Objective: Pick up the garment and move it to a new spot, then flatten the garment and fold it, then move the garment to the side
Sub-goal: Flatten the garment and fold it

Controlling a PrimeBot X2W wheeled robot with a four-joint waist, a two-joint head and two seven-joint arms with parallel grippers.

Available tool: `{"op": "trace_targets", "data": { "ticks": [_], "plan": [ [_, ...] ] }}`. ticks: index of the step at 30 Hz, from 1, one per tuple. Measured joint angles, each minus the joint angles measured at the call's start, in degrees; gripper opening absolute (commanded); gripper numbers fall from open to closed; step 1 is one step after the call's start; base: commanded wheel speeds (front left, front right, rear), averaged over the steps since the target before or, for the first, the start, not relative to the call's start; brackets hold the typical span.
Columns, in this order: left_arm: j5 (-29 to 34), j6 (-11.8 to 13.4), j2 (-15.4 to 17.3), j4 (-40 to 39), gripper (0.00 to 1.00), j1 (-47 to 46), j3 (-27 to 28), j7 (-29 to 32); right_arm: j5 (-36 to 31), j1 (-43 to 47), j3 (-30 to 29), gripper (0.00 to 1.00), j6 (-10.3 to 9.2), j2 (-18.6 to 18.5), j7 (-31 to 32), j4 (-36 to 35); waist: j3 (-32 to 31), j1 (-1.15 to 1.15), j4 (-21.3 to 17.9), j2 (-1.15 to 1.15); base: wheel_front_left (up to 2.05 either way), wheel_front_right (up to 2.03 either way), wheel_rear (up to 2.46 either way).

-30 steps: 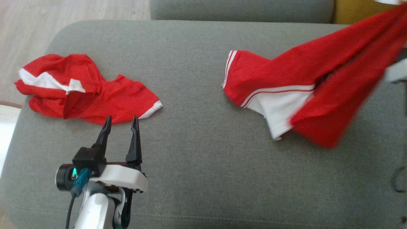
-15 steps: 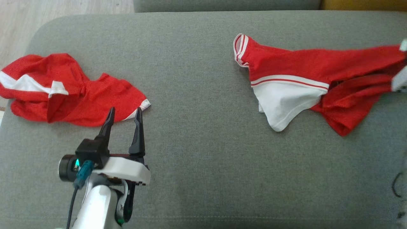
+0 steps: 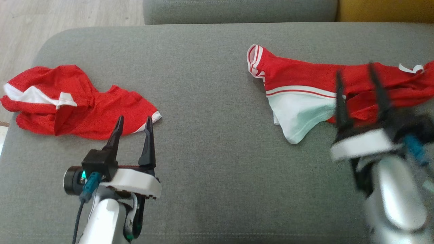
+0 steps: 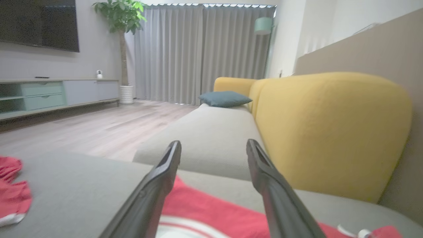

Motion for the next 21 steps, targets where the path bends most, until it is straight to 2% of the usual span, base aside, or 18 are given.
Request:
{"op": "trace_targets", "data": {
  "ticks": [7,13,21],
  "plan": [
    [-0.10,0.09,0.00,-0.30,1.00,0.18,-0.54,0.00,0.73,10.40,6.31,1.00,0.00,1.32,-0.51,1.58,0.04,0.00,0.68,0.00,0.00,0.00,0.00],
    [-0.10,0.08,0.00,-0.29,1.00,0.17,-1.37,0.00,0.64,10.96,8.36,1.00,0.00,1.45,-0.43,6.43,1.02,0.00,1.69,0.00,0.00,0.00,0.00],
    [-0.10,0.08,0.00,-0.12,1.00,-0.01,-2.12,0.00,-0.45,7.76,6.83,1.00,0.00,1.55,1.38,13.46,3.42,0.00,3.27,0.00,0.00,0.00,0.00]
  ]
}}
